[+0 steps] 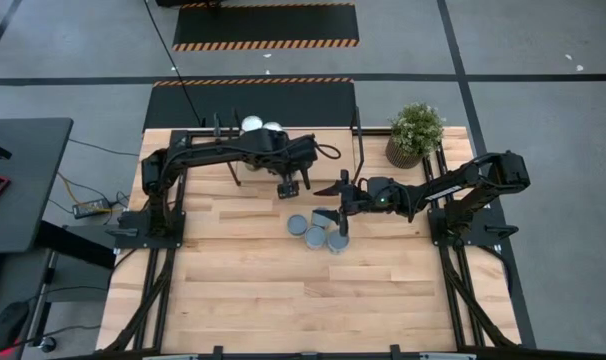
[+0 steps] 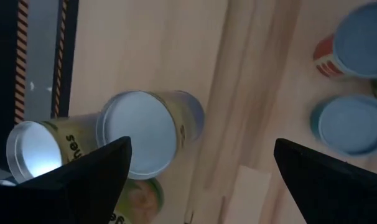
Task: Pick and place cans onto a shelf
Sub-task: Put the canned peas on the shelf
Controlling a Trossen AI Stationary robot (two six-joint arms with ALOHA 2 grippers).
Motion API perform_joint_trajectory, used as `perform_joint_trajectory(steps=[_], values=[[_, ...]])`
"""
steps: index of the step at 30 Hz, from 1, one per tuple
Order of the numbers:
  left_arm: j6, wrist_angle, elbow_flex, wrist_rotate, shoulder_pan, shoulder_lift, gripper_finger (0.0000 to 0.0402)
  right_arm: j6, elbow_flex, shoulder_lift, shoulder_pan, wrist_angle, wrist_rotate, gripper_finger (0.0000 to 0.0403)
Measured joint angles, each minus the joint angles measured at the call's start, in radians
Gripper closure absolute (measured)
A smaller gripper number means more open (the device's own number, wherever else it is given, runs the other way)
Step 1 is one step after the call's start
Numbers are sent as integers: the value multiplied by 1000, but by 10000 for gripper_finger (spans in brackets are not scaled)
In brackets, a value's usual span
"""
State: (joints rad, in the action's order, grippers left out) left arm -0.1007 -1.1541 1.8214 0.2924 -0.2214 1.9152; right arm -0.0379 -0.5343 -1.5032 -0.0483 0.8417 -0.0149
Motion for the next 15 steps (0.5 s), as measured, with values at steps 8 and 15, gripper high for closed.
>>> perform_joint_trajectory(steps=[8, 15], values=[[8, 73, 0, 24, -8, 0, 1, -30, 1, 119, -25, -254, -129, 153], [-4, 120, 0, 30, -45, 43, 2, -79, 0, 318, -11, -474, -122, 153]])
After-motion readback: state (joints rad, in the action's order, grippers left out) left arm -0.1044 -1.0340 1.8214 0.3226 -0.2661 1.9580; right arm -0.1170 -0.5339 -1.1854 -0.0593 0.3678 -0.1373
